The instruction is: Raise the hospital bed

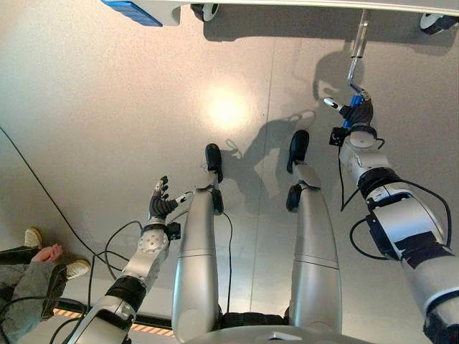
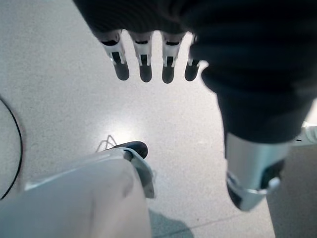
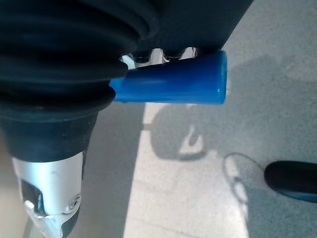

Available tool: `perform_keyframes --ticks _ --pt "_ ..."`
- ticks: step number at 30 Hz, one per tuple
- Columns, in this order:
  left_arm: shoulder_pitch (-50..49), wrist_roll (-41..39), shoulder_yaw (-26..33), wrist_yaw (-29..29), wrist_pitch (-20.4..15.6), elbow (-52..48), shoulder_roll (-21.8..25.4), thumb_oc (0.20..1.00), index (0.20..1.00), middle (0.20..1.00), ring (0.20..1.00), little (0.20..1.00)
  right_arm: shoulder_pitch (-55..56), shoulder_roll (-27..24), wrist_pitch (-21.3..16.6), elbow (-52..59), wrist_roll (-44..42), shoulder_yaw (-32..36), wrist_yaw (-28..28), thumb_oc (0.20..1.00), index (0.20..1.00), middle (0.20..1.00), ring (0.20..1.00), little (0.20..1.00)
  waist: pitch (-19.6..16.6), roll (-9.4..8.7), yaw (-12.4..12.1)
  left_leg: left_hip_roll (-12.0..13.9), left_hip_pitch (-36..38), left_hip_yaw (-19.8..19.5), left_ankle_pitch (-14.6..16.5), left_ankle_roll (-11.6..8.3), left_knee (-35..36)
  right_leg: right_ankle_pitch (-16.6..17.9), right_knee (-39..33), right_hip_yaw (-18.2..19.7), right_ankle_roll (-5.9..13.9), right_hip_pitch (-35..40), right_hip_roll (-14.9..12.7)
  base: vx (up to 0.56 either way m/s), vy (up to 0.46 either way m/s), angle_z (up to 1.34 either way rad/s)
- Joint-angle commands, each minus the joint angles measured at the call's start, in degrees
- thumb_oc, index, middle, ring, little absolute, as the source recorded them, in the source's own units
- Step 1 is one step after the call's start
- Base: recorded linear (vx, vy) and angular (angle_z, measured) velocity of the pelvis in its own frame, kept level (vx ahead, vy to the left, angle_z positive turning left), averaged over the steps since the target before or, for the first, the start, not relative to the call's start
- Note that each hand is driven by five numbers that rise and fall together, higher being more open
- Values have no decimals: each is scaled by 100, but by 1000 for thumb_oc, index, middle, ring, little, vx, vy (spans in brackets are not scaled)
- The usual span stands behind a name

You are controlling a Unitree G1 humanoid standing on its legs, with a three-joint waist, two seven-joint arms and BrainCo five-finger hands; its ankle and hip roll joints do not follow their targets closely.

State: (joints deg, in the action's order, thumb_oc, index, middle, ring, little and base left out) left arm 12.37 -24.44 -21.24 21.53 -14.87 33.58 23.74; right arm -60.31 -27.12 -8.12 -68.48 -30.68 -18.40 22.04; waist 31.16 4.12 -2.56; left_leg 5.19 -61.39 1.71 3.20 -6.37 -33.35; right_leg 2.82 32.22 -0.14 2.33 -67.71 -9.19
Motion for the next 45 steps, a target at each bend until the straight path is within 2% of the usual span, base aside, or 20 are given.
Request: perform_keyframes --ticks 1,3,4,5,10,11,17,18,19,20,21,23,24,33,34,36,37,39,43,45 --pt "-533 -24 -29 148 -116 -276 64 1000 1000 1000 1000 1000 115 -137 -68 1 182 -78 51 1000 1000 1000 1000 1000 -137 664 51 -61 -349 -245 -94 190 -232 -602 760 93 409 -30 8 -8 3 5" --pt "-614 -24 -58 162 -114 -278 74 1000 1000 1000 1000 1000 190 -124 -70 4 177 -76 63 1000 1000 1000 1000 1000 -137 667 56 -51 -238 -268 134 167 -375 -829 938 106 428 65 4 -1 4 2" --pt "-543 -26 -22 168 -115 -288 81 1000 1000 1000 1000 1000 107 -134 -70 17 178 -76 68 1000 1000 1000 1000 1000 -137 664 57 -47 -420 -262 -64 195 -330 -639 876 89 398 -102 2 59 0 -1" --pt "-609 -27 -60 165 -114 -281 82 1000 1000 1000 1000 1000 184 -122 -69 6 176 -78 65 1000 1000 1000 1000 1000 -137 666 56 -47 -263 -276 143 168 -406 -841 974 102 428 42 1 0 0 0" --pt "-586 -11 -84 175 -101 -313 99 1000 1000 1000 1000 1000 67 -165 -45 -133 131 -45 74 1000 1000 1000 1000 1000 -137 682 44 -48 -504 -284 -33 185 -451 -693 1019 99 381 -192 -6 -1 -5 0" --pt "-651 -12 -122 173 -100 -306 101 1000 1000 1000 1000 1000 141 -153 -45 -145 129 -47 71 1000 1000 1000 1000 1000 -137 683 44 -47 -350 -297 176 159 -530 -896 1119 112 411 -51 -8 0 0 0" --pt "-662 -16 -174 209 -95 -338 123 1000 1000 1000 1000 1000 111 -132 -16 -381 95 16 133 1000 1000 1000 1000 1000 -137 714 23 -62 -412 -313 183 164 -591 -911 1193 100 405 -94 -22 8 0 1" --pt "-661 -14 -171 213 -98 -344 127 1000 1000 1000 1000 1000 127 -127 -21 -368 94 12 136 950 950 950 950 950 -137 712 23 -61 -409 -308 181 163 -587 -917 1190 103 402 -92 -18 0 0 0" --pt "-657 -10 -162 226 -97 -337 136 1000 1000 1000 1000 1000 138 -121 -40 -336 77 10 148 758 758 758 758 758 -137 709 28 -59 -407 -308 180 164 -583 -921 1186 107 398 -91 -13 -66 4 1" --pt "-594 -9 -123 229 -98 -345 135 1000 1000 1000 1000 1000 65 -132 -41 -323 79 12 152 498 498 498 498 498 -137 707 29 -60 -561 -295 -27 190 -505 -720 1089 93 368 -234 -12 0 0 0" --pt "-646 -6 -164 235 -90 -314 139 1000 1000 1000 1000 1000 171 -107 -55 -286 106 -1 159 200 200 200 200 200 -137 696 31 -61 -413 -311 177 167 -587 -918 1183 106 398 -89 -9 0 0 0" --pt "-579 8 -117 236 -97 -312 144 1000 1000 1000 1000 1000 123 -107 -73 -171 159 -44 148 200 200 200 200 200 -137 686 46 -56 -558 -290 -44 190 -482 -711 1060 85 368 -218 -13 0 0 0" --pt "-641 1 -150 235 -95 -301 144 1000 1000 1000 1000 1000 210 -97 -83 -146 174 -53 159 200 200 200 200 200 -137 684 52 -59 -395 -300 161 164 -554 -910 1157 102 398 -72 -10 0 0 0" --pt "-542 34 -115 261 -96 -236 158 1000 1000 1000 1000 1000 124 -98 -130 266 448 -207 267 200 200 200 200 200 -137 617 96 -57 -487 -294 -80 186 -394 -673 980 69 373 -144 9 -11 0 0" --pt "-610 31 -146 267 -96 -215 164 1000 1000 1000 1000 1000 191 -94 -135 314 481 -223 290 200 200 200 200 200 -137 613 107 -49 -318 -298 128 158 -466 -875 1070 90 404 10 12 0 0 0" --pt "-532 48 -94 270 -84 -196 171 1000 1000 1000 1000 1000 113 -114 -140 475 550 -257 325 200 200 200 200 200 -137 591 120 -49 -452 -285 -87 182 -372 -667 965 73 374 -115 18 0 0 0" --pt "-609 63 -125 274 -85 -183 179 1000 1000 1000 1000 1000 192 -109 -134 527 586 -281 335 200 200 200 200 200 -137 582 126 -46 -274 -294 120 160 -432 -869 1057 86 403 45 18 57 21 -5" --pt "-559 63 -61 296 -97 -183 193 1000 1000 1000 1000 1000 89 -141 -105 629 709 -340 356 200 200 200 200 200 -137 561 127 -66 -409 -272 -94 204 -321 -647 926 76 379 -87 31 -31 23 -5" --pt "-636 120 -115 273 -81 -169 192 1000 1000 1000 1000 1000 105 -189 -20 817 1099 -489 409 200 200 200 200 200 -137 539 154 -75 -209 -292 94 184 -340 -829 961 81 425 123 2 27 -2 -2" --pt "-582 184 -71 240 -49 -125 193 1000 1000 1000 1000 1000 33 -208 58 885 1316 -585 375 200 200 200 200 200 -137 518 169 -66 -232 -291 -158 199 -151 -607 763 24 410 120 -10 -36 -11 3"
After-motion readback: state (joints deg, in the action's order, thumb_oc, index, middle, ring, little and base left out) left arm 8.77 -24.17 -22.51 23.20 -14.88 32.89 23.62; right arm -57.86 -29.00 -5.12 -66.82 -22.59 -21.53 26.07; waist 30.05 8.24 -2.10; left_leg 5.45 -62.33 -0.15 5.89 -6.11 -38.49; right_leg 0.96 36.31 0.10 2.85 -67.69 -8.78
